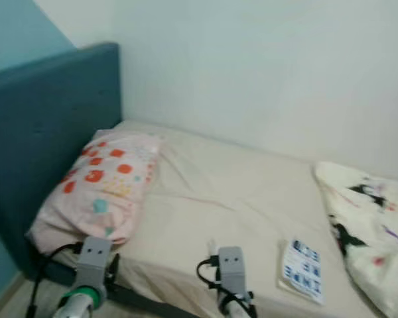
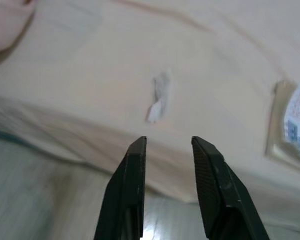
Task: Clean up the room
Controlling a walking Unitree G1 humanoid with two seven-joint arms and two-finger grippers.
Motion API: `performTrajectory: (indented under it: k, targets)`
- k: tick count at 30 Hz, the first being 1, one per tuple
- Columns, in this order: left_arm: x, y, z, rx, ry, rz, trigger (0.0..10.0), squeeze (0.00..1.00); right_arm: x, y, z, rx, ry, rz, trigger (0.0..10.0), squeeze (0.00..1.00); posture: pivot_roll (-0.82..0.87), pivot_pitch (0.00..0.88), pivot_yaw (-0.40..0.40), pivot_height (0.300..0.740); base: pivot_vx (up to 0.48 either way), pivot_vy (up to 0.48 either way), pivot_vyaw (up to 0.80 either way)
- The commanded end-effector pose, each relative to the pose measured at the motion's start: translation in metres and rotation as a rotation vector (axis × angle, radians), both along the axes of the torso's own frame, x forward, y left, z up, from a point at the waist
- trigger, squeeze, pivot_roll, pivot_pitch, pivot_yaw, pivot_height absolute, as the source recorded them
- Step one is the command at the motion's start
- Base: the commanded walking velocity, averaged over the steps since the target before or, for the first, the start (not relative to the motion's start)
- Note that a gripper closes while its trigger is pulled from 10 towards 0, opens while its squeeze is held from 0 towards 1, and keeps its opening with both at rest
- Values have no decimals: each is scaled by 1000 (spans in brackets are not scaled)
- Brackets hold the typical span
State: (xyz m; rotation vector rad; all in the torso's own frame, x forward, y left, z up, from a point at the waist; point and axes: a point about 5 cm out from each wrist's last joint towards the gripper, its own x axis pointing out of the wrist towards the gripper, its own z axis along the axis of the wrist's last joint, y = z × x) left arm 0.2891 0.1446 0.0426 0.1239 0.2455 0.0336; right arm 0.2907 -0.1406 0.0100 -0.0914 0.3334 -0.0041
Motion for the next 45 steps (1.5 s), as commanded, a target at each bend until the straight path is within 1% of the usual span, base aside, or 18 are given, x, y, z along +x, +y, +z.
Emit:
performTrajectory:
  k: [1,8,9,11,13,19,26,45]
  targets:
    - [-4,-5,-4,-18,17,-12,10000,0,-5,-7,-7,-12,39,-21,10000,0,26,29,-14,740,0,0,-800]
    - [-3,-4,-2,-15,3,-11,10000,0,-4,-7,-7,-9,38,-19,10000,0,29,28,-16,740,0,0,-800]
    - [-3,-4,-1,-11,-2,-7,10000,0,-3,-3,-7,-8,44,10,10000,0,29,28,-15,740,0,0,-800]
    - [-2,-3,-1,-11,-4,-6,10000,0,-4,-1,-7,-8,50,31,10000,0,29,28,-15,740,0,0,-800]
    - [-1,-3,1,-15,-14,-6,10000,0,-5,7,-9,-9,65,86,10000,0,28,28,-15,740,0,0,0]
    - [0,-3,5,-36,-31,-19,10000,0,-5,13,-9,10,67,98,10000,0,34,26,-12,740,0,0,0]
    - [-1,-3,6,-53,-37,-37,10000,0,-5,15,-9,19,59,98,10000,0,37,25,-8,740,70,0,0]
    - [-1,-2,7,-59,-39,-50,10000,0,-5,14,-9,18,53,90,10000,0,39,13,-2,740,318,0,0]
